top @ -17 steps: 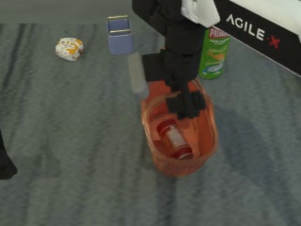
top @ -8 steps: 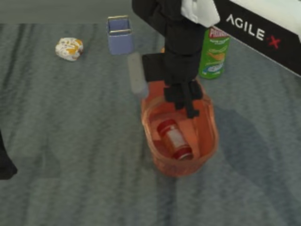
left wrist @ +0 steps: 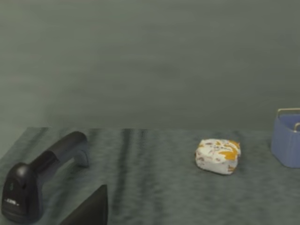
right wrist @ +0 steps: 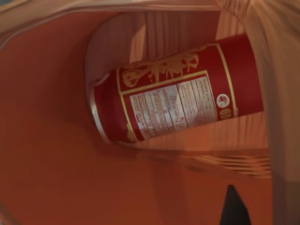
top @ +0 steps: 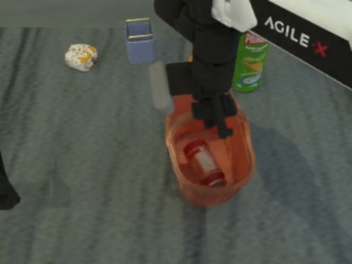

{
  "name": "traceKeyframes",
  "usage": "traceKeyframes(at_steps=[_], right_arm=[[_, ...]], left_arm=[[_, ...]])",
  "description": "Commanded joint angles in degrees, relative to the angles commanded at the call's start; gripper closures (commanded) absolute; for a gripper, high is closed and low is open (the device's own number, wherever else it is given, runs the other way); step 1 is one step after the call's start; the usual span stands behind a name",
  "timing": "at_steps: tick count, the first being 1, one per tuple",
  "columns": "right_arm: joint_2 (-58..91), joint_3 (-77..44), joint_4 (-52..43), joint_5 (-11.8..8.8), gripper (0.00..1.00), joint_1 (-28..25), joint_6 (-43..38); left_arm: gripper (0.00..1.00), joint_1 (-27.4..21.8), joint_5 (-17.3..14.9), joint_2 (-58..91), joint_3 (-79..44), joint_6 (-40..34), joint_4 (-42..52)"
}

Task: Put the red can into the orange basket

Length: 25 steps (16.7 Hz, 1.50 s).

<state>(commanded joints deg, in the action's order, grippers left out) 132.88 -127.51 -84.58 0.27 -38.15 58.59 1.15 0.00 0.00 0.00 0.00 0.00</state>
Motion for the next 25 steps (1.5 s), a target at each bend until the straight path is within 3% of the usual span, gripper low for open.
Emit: traceKeyframes(at_steps=[21, 25], right_arm=[[0.1, -0.3, -0.2, 0.0, 1.00, 0.1, 0.1], [0.3, -6.7, -6.5, 0.0, 1.00, 0.9, 1.2]], left_arm=[[0.00, 0.0, 0.0, 0.0, 0.0, 0.0, 0.0], [0.00, 0.0, 0.0, 0.0, 0.0, 0.0, 0.0]])
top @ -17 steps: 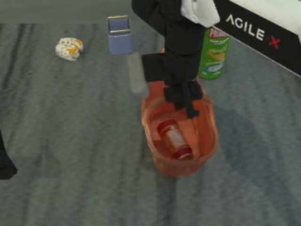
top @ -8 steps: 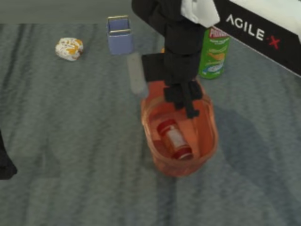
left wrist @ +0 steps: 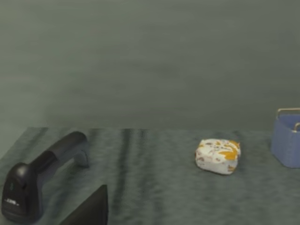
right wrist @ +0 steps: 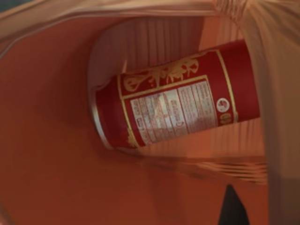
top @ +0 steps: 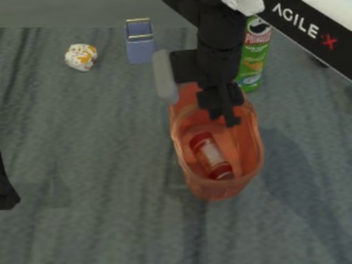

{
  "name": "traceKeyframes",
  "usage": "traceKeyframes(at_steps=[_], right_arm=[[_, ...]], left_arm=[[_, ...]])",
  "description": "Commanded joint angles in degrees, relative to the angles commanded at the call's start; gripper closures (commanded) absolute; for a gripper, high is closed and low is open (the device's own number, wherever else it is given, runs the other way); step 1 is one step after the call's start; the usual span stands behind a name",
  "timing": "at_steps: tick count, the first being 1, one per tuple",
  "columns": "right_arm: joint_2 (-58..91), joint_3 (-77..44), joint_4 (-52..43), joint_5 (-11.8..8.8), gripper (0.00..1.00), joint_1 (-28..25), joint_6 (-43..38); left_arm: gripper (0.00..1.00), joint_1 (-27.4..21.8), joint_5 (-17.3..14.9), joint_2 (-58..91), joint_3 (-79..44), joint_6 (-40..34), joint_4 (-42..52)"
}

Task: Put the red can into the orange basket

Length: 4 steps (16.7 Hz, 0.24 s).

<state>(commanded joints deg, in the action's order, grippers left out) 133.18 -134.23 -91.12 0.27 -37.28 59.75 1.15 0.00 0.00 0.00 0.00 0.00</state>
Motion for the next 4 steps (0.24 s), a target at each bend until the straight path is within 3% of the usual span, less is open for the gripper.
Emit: traceKeyframes(at_steps=[4], right_arm=[[-0.2, -5.2, -5.2, 0.0, 1.00, 0.7, 0.9]], left_arm=[[0.00, 0.0, 0.0, 0.0, 0.0, 0.0, 0.0]])
